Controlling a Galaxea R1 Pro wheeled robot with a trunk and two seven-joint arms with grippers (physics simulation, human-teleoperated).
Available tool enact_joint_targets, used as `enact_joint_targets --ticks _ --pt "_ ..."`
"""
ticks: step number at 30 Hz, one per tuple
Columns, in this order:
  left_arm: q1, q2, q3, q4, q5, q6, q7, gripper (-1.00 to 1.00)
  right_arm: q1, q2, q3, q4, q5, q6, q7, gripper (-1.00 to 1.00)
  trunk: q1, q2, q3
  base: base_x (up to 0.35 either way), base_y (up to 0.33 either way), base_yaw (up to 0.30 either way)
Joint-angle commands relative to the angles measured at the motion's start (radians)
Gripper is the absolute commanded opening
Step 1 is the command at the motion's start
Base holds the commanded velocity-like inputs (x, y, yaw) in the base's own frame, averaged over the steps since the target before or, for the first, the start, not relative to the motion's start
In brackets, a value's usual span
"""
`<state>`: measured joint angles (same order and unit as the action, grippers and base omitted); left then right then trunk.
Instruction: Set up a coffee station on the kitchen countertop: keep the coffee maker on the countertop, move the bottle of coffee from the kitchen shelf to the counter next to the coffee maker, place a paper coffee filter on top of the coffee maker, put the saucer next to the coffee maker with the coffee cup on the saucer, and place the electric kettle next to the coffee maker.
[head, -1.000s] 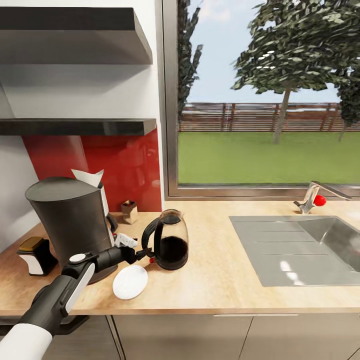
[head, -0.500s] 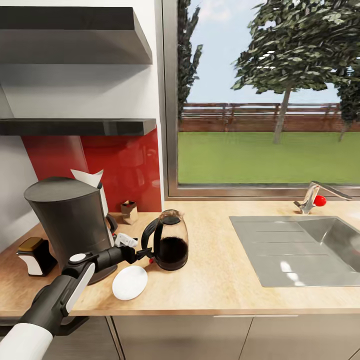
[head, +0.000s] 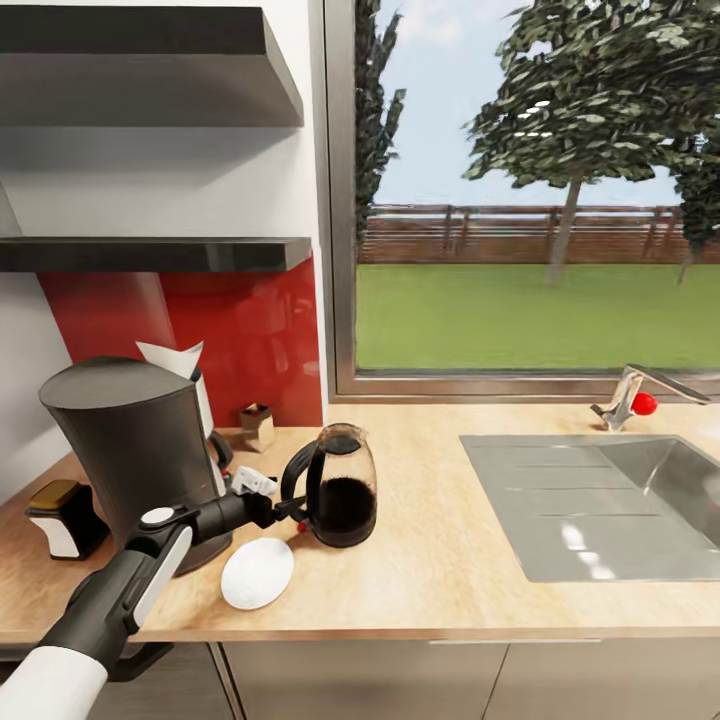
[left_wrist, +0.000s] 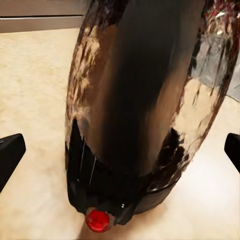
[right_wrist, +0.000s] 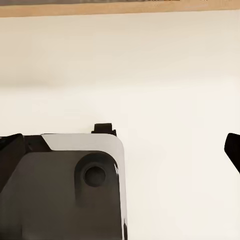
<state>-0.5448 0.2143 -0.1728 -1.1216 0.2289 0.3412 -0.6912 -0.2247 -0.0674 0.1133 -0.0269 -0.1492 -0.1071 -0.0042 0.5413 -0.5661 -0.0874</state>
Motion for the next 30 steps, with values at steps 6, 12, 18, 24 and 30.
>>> enact_joint_targets --ticks 6,12,18,24,30 --pt "-0.001 0.002 0.002 -0.001 0.011 0.006 0.001 1.0 -0.001 0.0 0.008 0.001 -0.01 -0.003 0.0 1.0 0.001 -0.002 -0.002 0.016 0.0 0.0" --pt "-0.001 0.001 0.002 -0.001 0.011 0.006 0.001 1.0 -0.001 0.0 0.008 0.001 -0.01 -0.003 0.0 1.0 0.001 -0.002 -0.002 0.001 0.0 0.0" --pt "-0.001 0.0 -0.004 0.0 0.01 0.007 0.001 1.0 -0.001 0.0 0.008 0.002 -0.01 -0.003 0.0 1.0 0.001 -0.002 -0.002 0.063 -0.024 0.0" --pt "-0.001 0.002 0.002 0.0 0.01 0.005 0.002 1.0 -0.001 0.0 0.008 0.002 -0.01 -0.003 0.0 1.0 0.001 -0.002 -0.002 0.028 -0.011 0.0" --pt "-0.001 0.001 -0.008 0.004 0.01 0.009 0.002 1.0 -0.001 0.0 0.008 0.002 -0.01 -0.003 0.0 1.0 0.001 -0.002 -0.002 0.001 0.0 0.0"
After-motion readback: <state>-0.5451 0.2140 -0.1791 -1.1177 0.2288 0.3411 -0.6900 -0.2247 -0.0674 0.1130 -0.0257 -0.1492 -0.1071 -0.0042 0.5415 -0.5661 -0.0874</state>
